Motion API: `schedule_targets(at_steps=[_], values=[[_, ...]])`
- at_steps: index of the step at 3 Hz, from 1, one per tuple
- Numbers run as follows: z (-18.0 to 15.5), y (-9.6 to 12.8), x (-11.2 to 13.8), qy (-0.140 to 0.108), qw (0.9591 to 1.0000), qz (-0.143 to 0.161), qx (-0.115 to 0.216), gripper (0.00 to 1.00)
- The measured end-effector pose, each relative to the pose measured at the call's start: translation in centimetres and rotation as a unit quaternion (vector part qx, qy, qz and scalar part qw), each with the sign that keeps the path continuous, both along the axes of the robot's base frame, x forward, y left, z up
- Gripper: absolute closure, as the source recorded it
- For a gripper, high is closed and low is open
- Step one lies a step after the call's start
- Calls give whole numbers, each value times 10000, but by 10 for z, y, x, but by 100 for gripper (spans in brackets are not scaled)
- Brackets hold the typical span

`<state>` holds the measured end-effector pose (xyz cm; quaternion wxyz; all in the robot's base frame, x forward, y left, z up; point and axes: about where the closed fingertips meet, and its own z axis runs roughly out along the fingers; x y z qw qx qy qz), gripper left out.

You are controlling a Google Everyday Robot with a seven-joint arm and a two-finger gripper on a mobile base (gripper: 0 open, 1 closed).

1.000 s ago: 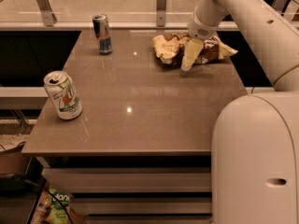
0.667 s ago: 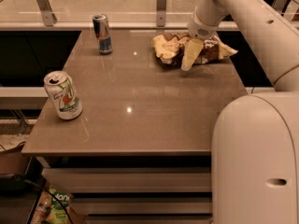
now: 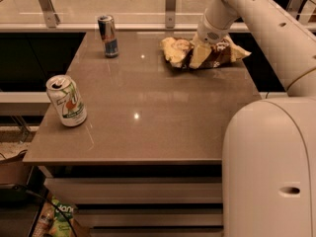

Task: Move brown chip bag near 7up can

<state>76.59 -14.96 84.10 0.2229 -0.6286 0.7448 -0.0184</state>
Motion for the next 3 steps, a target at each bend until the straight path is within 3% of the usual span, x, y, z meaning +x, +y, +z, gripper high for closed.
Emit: schedule_targets(at_steps=[2, 3], values=[[-5, 2, 1, 35, 10000, 16, -1, 87], [-3, 3, 1, 37, 10000, 17, -1, 100]])
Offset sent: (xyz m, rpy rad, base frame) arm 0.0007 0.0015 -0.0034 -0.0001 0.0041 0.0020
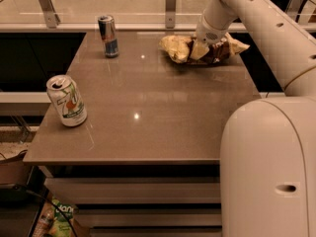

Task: Move brown chip bag near 7up can

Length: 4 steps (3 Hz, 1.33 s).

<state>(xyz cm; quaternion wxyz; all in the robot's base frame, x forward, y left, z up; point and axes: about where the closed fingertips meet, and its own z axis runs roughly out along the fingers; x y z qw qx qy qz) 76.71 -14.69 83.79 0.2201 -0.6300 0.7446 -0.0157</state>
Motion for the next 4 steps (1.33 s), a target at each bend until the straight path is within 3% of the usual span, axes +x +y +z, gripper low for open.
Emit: schedule_targets(at_steps=[4], values=[[1, 0, 0, 1, 10000, 2, 1, 100]])
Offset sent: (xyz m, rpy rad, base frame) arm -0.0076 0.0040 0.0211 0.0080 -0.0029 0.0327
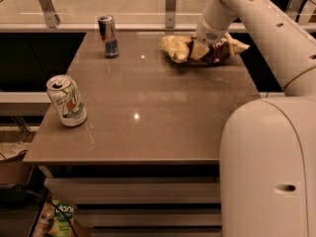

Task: Move brown chip bag near 7up can

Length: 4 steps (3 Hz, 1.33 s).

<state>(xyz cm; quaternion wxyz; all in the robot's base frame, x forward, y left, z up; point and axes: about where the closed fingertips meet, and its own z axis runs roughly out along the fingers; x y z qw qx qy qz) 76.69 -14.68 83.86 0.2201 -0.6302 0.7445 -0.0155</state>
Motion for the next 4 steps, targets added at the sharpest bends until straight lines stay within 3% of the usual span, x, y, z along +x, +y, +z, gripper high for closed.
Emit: schedule_targets(at_steps=[4], values=[[0, 0, 0, 3, 10000, 2, -1, 100]])
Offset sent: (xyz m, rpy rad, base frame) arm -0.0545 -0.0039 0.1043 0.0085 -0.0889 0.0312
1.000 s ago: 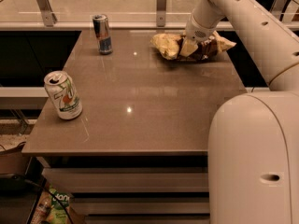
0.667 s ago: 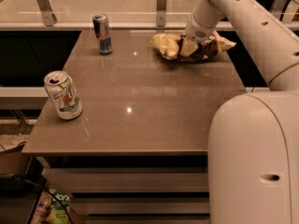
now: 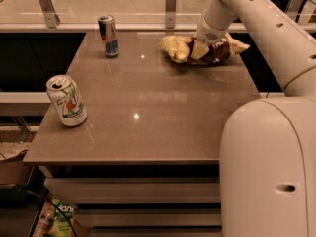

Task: Move brown chip bag near 7up can

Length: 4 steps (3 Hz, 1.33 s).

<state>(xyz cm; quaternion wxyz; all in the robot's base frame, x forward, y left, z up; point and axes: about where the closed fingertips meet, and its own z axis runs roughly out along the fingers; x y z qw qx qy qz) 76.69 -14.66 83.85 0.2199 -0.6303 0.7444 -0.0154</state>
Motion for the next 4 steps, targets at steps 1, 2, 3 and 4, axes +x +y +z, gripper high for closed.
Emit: schedule_targets(at_steps=[1, 2, 3, 4], values=[[0, 0, 0, 0, 10000, 0, 0, 100], [0, 0, 0, -1, 10000, 0, -1, 100], [34, 3, -9, -237, 9995, -83, -209, 100], [53, 3, -15, -368, 9990, -94, -255, 100]])
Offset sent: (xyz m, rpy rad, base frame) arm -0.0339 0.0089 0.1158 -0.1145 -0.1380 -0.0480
